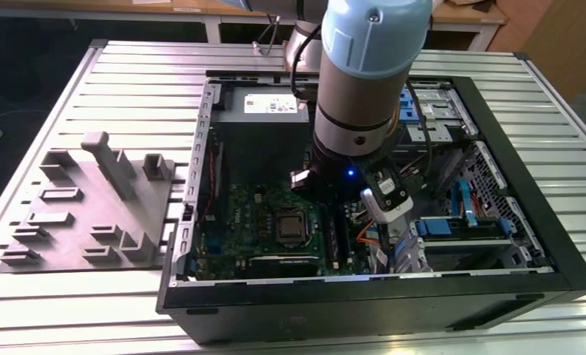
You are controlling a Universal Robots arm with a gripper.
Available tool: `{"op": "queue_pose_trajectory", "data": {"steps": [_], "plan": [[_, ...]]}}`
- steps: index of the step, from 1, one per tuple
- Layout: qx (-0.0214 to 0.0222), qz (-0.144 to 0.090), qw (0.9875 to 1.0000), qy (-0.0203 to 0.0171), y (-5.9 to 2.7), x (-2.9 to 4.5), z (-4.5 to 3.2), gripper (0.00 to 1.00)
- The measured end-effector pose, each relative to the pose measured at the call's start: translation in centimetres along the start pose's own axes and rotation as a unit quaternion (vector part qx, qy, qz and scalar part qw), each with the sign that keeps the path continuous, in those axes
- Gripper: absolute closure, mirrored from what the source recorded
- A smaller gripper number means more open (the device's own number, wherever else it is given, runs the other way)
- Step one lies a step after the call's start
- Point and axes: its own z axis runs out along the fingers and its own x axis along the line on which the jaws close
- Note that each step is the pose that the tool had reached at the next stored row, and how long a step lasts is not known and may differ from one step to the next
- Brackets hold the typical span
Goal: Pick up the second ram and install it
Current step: 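Insert the second ram into the second slot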
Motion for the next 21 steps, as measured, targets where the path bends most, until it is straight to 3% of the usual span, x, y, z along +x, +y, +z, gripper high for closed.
{"op": "queue_pose_trajectory", "data": {"steps": [21], "plan": [[0.0001, 0.0, 1.0, 0.0, -0.11, 0.04, 0.76, 0.89]]}}
